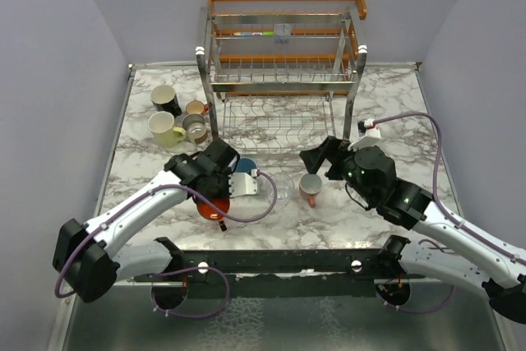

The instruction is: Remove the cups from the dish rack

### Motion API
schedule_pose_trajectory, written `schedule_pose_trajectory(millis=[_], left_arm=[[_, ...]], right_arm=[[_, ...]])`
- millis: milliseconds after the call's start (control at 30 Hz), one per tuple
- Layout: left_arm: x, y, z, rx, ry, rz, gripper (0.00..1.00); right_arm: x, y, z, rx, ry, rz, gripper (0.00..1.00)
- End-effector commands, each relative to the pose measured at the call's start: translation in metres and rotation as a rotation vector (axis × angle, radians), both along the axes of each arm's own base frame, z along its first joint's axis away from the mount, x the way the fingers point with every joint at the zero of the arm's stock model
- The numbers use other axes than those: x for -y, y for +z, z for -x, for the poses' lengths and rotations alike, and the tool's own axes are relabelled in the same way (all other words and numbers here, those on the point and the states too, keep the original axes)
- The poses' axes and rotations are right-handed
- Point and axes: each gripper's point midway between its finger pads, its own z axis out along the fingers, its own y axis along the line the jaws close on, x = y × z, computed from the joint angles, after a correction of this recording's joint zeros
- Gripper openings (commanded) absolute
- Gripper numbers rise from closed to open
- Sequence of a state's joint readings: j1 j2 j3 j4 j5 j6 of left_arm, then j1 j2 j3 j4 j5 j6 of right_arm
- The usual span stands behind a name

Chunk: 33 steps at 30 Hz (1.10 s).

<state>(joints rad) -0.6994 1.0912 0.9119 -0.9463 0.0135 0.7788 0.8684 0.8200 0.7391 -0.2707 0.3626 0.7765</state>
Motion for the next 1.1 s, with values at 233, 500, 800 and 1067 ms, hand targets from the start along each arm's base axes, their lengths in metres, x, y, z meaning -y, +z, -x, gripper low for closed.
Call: schedule_pose_trajectory(millis=[233, 500, 800, 1067], left_arm=[[0.045, -0.021, -0.008, -0.073, -0.059, 0.143, 0.0], [0.057, -0.042, -0.012, -0.133, -0.035, 0.144, 0.0], [0.062, -0.056, -0.01, -0.162, -0.032, 0.127, 0.07], [0.065, -0.032, -0.012, -0.124, -0.032, 0.167, 0.59]], right_arm=[[0.048, -0.027, -0.005, -0.022, -0.169, 0.187, 1.0], [0.057, -0.044, 0.001, -0.034, -0.182, 0.185, 1.0], [0.065, -0.044, 0.006, -0.029, -0.19, 0.177, 1.0], [0.068, -0.044, 0.007, -0.031, -0.195, 0.194, 1.0]])
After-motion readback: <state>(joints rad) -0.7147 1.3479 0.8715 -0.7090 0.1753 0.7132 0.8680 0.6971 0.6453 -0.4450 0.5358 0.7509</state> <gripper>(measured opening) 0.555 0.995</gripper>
